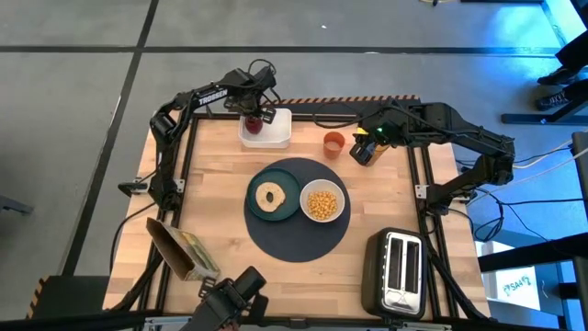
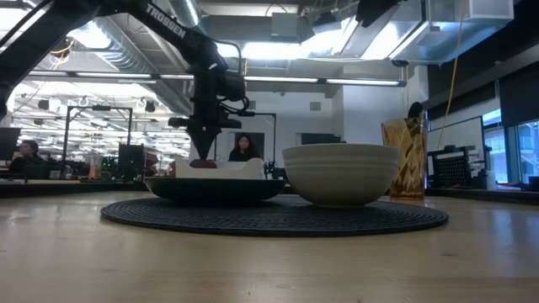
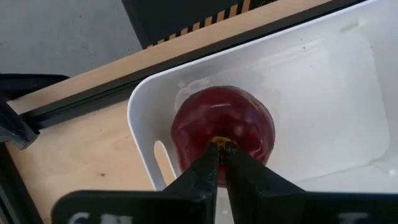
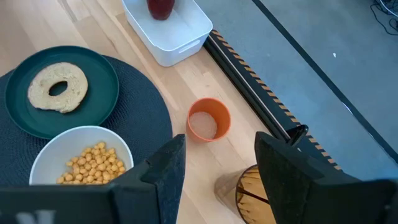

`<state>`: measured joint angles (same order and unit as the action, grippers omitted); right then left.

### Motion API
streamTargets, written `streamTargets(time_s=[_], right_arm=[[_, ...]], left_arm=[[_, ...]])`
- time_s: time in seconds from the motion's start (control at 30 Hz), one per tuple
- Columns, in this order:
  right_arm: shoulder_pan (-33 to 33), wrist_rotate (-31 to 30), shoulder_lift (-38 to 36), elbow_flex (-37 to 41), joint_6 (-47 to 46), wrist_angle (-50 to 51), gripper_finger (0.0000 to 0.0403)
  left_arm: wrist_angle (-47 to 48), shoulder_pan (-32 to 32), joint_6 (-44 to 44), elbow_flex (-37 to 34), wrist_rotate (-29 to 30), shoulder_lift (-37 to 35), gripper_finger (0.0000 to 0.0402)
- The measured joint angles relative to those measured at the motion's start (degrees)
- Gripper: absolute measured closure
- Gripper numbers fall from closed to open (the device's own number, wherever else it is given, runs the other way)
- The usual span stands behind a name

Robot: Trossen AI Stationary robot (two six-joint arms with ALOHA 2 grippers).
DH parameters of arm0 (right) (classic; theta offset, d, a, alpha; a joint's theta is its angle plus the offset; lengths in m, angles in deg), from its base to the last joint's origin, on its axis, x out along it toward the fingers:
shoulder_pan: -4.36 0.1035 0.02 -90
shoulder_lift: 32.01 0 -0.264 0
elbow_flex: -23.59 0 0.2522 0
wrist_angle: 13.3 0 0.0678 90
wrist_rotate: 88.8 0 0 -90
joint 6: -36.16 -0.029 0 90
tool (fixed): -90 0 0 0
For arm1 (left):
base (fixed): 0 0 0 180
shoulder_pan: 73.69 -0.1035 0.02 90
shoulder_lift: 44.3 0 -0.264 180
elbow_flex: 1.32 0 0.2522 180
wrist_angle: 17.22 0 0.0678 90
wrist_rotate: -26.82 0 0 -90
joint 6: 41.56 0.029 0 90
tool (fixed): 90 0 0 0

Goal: Arrange a breakfast setting
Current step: Put the apple on the green plate

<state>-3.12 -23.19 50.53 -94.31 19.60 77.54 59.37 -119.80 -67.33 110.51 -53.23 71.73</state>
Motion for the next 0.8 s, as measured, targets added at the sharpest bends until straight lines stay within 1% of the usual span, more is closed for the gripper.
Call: streamTargets(time_s=[0.1, 0.37, 0.67, 0.8], right_arm=[[0.00, 0.00, 0.00, 0.00, -0.02, 0.00, 0.0221], [-0.04, -0.46, 0.00, 0.00, 0.37, -0.02, 0.0221], [-0.04, -0.57, 0.00, 0.00, 0.53, -0.24, 0.0221], [-0.04, -0.51, 0.00, 0.00, 0.53, -0.22, 0.0221]], left_arm=[[0.01, 0.10, 0.83, 0.00, -0.05, 0.00, 0.0395], [1.23, 0.82, 0.91, -0.09, -0.20, -0.84, 0.0394], [2.76, 1.66, 0.96, 0.61, -0.47, -6.58, 0.0394], [2.83, 2.88, 3.59, 1.38, -2.84, -10.29, 0.0394]])
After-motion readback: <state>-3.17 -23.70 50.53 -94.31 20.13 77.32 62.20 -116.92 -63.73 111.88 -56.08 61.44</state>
